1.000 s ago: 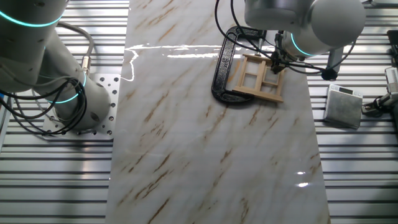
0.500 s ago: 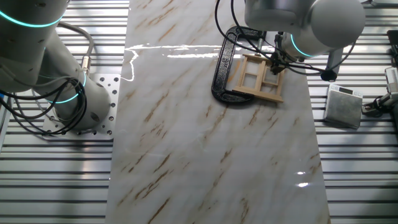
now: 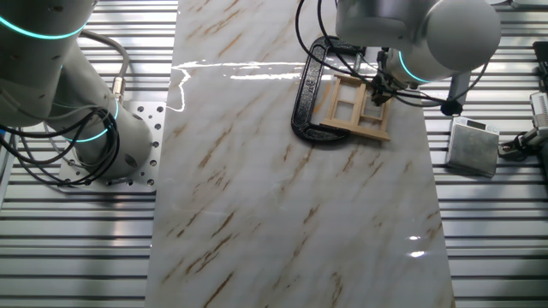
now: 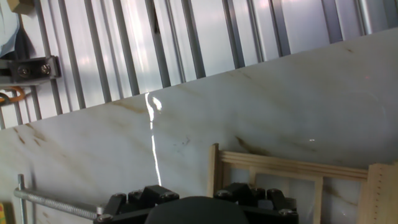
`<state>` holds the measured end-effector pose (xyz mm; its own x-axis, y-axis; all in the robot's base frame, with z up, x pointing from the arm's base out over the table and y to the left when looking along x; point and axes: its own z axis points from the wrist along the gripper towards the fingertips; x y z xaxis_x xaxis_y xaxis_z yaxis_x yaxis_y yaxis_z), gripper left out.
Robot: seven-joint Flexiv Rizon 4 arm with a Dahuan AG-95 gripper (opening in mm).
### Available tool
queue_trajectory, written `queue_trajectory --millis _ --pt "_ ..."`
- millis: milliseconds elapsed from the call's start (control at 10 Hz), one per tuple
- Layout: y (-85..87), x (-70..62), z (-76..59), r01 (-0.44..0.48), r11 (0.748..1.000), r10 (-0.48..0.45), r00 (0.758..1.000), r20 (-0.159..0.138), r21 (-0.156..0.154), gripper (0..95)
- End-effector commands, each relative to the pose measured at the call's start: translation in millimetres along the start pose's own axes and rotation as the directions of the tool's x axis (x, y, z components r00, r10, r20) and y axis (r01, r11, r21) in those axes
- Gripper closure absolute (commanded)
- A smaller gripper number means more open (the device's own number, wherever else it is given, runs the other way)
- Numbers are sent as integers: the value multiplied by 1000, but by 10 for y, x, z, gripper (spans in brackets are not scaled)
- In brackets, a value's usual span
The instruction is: Close a sliding window
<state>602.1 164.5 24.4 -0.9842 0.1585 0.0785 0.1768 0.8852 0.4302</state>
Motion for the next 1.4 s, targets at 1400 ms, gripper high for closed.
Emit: queue_trajectory --millis 1400 --pt "-154 81 -178 -19 991 15 999 -28 -132 190"
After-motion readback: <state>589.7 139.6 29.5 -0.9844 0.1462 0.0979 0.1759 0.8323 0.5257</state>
